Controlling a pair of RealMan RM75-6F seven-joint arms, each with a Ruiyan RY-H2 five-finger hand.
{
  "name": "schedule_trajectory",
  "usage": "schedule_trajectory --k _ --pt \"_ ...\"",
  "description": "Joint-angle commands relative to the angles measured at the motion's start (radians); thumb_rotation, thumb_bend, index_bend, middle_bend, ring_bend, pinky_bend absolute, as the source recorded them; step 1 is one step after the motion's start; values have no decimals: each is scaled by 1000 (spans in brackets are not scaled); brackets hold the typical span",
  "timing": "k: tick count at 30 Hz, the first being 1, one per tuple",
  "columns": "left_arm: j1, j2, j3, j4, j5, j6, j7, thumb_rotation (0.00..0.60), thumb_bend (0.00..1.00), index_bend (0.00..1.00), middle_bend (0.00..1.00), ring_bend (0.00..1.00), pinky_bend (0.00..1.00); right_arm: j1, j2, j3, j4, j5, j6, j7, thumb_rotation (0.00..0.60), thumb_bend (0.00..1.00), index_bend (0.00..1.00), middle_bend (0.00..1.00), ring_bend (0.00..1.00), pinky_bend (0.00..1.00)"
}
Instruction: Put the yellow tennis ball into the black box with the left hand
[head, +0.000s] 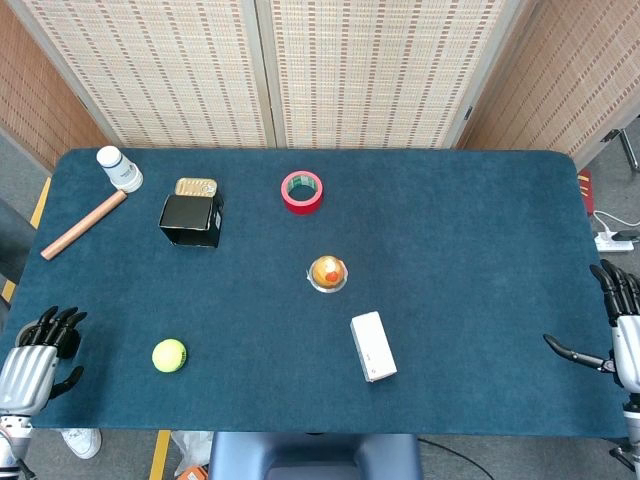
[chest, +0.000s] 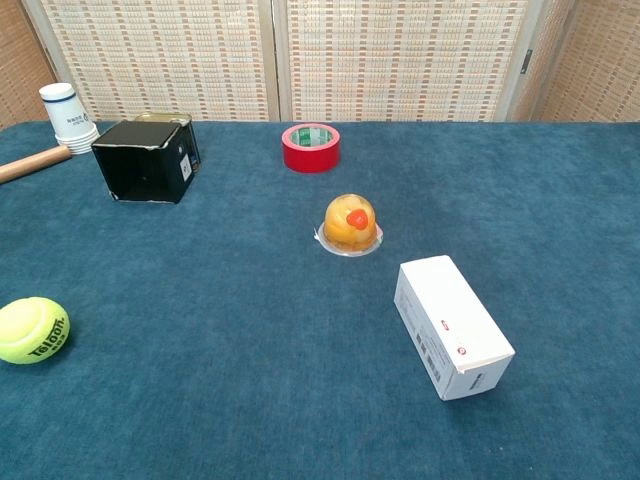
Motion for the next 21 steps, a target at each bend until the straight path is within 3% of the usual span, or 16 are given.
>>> schedule_trajectory --k 1,21 --pt "-3 -3 -2 1 -1 -3 2 600 230 164 107 18 207 -1 -1 -1 -2 -4 2 -6 508 0 80 0 0 0" --pt "6 14 -6 1 28 57 -26 600 230 164 105 17 205 9 -8 -1 -19 -11 -17 -47 508 0 80 0 0 0"
